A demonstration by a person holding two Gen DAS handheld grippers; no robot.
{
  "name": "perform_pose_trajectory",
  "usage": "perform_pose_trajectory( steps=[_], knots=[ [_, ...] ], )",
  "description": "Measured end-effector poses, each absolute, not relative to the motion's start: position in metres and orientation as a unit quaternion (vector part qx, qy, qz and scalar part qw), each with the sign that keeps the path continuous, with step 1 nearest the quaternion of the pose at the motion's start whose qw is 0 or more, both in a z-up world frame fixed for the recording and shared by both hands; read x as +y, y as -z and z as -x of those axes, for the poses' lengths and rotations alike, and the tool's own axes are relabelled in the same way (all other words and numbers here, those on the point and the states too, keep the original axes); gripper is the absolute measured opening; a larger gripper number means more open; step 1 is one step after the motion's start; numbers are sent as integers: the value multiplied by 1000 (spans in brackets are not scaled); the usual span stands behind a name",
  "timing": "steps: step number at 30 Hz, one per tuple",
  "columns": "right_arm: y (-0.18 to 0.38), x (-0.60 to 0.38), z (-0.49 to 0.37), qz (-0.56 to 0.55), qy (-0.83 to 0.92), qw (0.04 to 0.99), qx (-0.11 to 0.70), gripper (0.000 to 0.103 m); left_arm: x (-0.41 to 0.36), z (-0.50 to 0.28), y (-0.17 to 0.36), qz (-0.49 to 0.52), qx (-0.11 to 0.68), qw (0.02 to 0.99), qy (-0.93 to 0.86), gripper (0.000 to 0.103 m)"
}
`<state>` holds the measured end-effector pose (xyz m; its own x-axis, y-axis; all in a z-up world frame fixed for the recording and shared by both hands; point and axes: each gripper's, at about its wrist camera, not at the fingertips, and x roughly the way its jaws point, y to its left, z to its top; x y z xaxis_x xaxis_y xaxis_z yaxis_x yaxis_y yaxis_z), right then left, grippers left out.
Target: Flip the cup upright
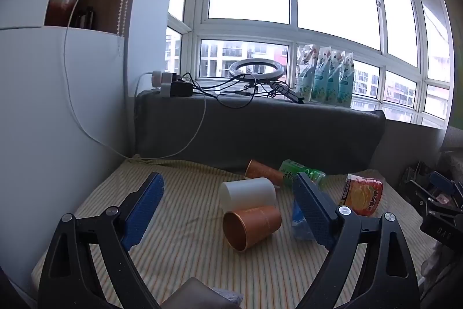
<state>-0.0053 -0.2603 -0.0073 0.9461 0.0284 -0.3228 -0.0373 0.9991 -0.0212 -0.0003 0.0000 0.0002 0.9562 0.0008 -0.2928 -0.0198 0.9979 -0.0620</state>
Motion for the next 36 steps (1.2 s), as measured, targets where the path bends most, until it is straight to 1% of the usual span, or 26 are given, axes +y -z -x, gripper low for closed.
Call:
perform_pose_trajectory(
  steps=[9,36],
  knots=[
    [8,-264,5,9,-17,986,165,95,8,7,3,43,148,988,-1,90],
    [6,-263,6,11,-14,987,162,95,0,2,-1,36,151,988,-5,90]
  ],
)
